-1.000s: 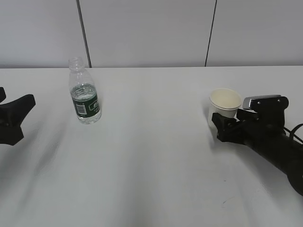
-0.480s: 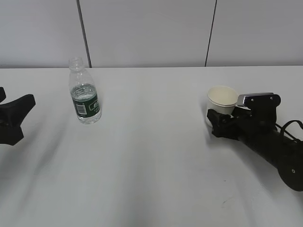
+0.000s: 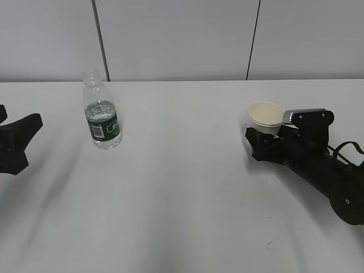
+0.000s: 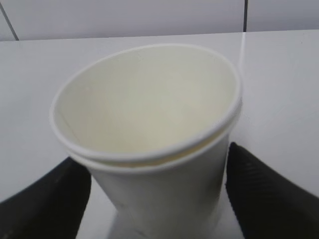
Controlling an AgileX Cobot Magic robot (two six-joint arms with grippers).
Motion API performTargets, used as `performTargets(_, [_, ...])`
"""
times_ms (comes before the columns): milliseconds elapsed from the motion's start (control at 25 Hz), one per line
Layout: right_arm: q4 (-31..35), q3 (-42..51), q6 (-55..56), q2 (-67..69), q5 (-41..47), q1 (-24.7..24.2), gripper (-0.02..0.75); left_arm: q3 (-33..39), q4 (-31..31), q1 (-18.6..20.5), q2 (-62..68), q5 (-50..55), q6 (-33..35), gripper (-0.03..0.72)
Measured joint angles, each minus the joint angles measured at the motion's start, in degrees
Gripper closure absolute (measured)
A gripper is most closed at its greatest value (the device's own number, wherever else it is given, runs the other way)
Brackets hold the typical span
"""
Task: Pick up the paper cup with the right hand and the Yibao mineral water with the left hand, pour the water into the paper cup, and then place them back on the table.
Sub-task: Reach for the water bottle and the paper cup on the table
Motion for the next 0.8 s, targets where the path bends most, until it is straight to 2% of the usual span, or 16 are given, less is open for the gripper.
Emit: performTargets(800, [-0.14,-4.65,0.71,3.07,-0.13,0.0,0.077,0.0,0.0,0.0,0.0,0.0,0.0,0.24])
